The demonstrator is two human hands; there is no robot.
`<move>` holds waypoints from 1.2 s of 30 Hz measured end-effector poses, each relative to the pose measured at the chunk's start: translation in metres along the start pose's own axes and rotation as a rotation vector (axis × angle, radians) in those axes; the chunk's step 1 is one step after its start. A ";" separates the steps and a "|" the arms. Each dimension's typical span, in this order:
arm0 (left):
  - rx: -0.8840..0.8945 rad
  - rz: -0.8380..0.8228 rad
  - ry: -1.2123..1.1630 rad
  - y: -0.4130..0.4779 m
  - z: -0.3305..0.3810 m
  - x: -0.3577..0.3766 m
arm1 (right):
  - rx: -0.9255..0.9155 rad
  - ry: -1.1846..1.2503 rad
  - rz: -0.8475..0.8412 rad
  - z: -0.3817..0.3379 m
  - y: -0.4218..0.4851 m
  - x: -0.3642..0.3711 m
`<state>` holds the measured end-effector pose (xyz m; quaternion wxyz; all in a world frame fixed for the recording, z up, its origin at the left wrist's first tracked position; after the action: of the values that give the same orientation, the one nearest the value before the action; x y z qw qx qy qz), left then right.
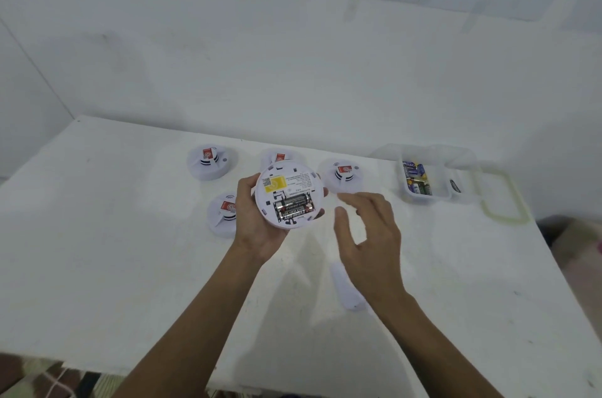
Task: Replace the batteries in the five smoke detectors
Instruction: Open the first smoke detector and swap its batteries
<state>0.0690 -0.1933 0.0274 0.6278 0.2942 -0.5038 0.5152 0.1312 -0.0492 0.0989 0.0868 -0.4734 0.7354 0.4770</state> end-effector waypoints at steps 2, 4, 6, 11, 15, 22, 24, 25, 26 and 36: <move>-0.021 -0.012 -0.011 -0.002 -0.002 -0.001 | 0.130 -0.045 -0.074 0.022 -0.007 0.004; -0.040 -0.007 -0.019 -0.003 -0.005 -0.003 | 0.272 -0.163 -0.258 0.048 -0.019 0.017; -0.063 -0.012 -0.018 -0.004 -0.010 -0.004 | 0.370 -0.353 -0.504 0.072 -0.039 0.032; -0.102 -0.003 -0.009 -0.005 -0.018 -0.011 | 0.469 -0.625 -0.895 0.101 -0.084 0.056; -0.126 -0.001 -0.008 -0.006 -0.024 -0.013 | 0.463 -0.703 -0.881 0.105 -0.094 0.063; -0.144 0.024 -0.003 -0.008 -0.031 -0.016 | 0.521 -0.605 -0.840 0.108 -0.092 0.065; -0.148 0.026 0.000 -0.009 -0.031 -0.017 | 0.542 -0.559 -0.833 0.108 -0.093 0.066; -0.150 0.028 -0.002 -0.009 -0.031 -0.018 | 0.553 -0.531 -0.831 0.109 -0.093 0.067; -0.150 0.032 -0.005 -0.009 -0.031 -0.019 | 0.560 -0.503 -0.832 0.109 -0.094 0.068; -0.121 0.027 -0.045 -0.007 -0.027 -0.025 | 0.651 0.092 -0.544 0.092 -0.048 0.043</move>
<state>0.0858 -0.1804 -0.0035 0.6258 0.2605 -0.5519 0.4857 0.1154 -0.0082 -0.0041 0.3215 -0.6188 0.6991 0.1579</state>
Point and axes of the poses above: each hand's wrist, its own y-axis towards the middle knuckle, its own x-axis out of the palm, z = x × y, the point moved 8 cm from there along y, towards the middle knuckle, and after that the axes turned 11 degrees about -y, right-handed, at the moved point
